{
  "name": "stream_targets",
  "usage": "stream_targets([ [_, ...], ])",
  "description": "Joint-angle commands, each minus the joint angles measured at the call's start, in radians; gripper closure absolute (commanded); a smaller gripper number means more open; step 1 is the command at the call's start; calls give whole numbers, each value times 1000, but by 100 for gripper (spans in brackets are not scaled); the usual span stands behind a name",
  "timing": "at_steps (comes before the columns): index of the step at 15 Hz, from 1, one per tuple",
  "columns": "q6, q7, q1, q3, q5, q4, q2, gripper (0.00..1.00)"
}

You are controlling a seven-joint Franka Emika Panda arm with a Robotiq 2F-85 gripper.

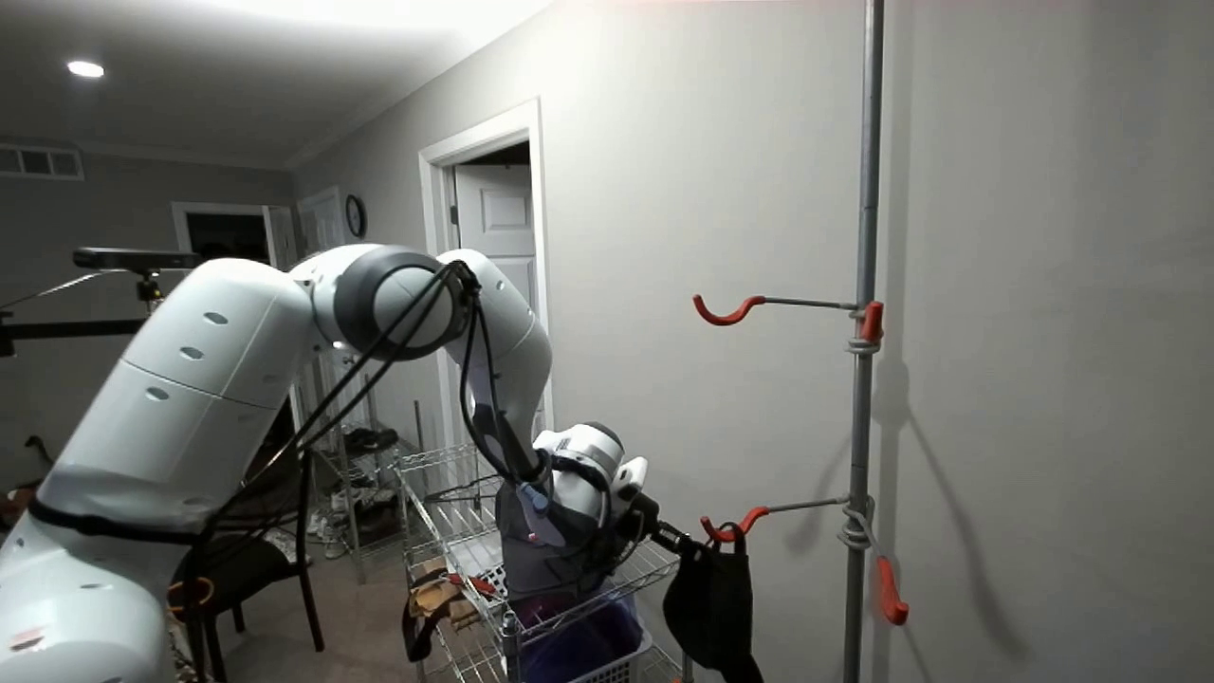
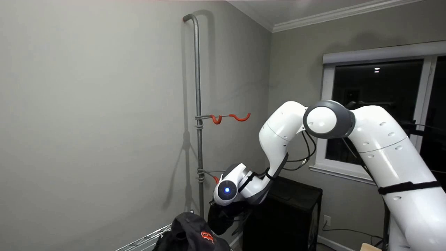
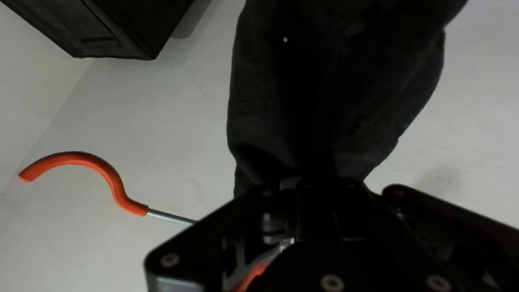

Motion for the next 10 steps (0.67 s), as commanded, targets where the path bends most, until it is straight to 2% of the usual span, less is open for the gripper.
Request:
stream_targets([
  [1, -26, 19, -23, 19, 11, -125, -167, 97],
  [5, -48, 7, -23, 20, 24, -169, -256, 97],
  [10, 1, -36, -33, 21, 48, -204, -318, 97],
])
